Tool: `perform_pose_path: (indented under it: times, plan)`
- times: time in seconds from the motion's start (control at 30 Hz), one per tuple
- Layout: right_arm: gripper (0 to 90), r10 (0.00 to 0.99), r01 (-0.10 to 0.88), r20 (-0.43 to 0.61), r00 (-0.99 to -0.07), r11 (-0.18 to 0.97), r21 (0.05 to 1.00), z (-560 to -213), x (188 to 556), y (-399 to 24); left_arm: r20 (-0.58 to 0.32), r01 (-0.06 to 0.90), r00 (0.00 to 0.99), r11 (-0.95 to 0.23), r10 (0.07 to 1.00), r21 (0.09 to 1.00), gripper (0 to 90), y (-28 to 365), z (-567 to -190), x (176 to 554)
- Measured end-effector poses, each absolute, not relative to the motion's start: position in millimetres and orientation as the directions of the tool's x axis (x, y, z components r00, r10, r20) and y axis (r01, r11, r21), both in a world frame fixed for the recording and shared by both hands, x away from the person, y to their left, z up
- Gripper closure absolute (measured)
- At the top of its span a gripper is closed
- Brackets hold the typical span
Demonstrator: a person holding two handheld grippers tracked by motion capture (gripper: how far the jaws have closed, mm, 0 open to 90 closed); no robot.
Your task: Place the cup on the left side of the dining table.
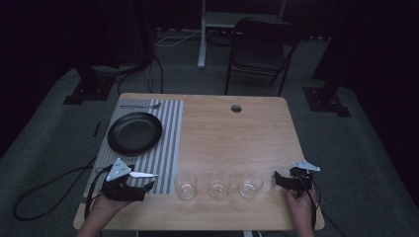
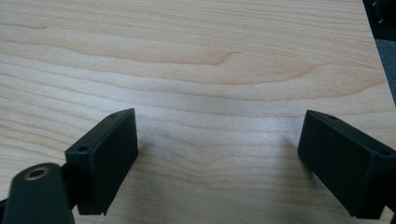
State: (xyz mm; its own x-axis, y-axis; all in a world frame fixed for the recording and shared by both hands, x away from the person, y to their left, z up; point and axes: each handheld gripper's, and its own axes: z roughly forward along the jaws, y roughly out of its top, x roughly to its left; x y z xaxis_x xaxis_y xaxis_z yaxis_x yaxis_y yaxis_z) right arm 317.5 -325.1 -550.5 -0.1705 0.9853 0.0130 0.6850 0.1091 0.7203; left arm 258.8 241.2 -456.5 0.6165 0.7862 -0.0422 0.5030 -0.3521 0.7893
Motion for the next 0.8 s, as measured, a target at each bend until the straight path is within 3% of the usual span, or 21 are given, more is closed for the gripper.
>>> perform_pose_path:
  times: [0.8]
  plan:
    - [11.7,0.985,0.684,0.012,-0.172,0.111,0.721,-550.6,317.5,-325.3,-0.002,0.381,0.764,-0.449,0.645,0.808,5.6,188.2,-434.3,262.8]
